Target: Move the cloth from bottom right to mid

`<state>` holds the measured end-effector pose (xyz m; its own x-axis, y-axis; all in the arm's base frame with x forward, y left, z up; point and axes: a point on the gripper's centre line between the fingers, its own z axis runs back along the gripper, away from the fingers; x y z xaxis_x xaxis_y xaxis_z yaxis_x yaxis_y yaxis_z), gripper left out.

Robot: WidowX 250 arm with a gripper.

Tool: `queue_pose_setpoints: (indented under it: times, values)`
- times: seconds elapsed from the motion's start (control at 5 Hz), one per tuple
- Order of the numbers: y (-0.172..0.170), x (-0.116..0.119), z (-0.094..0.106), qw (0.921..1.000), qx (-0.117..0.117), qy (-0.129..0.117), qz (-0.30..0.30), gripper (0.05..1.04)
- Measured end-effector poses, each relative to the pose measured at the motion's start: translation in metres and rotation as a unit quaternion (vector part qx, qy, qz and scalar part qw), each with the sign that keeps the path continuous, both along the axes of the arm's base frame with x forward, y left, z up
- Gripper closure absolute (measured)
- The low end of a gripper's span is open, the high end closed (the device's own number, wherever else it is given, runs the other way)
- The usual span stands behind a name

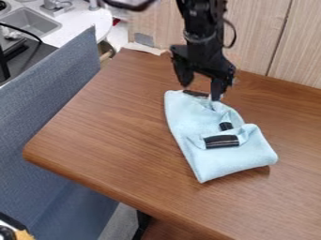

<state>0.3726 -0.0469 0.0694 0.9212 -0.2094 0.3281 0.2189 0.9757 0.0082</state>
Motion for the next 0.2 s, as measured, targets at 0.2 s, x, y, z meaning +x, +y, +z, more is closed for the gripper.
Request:
queue_pose_setpoints:
  times: [0.2]
  values:
    - [0.0018, -0.0148, 0.0188, 0.9998, 0.001, -0.017, -0.008, 0.083]
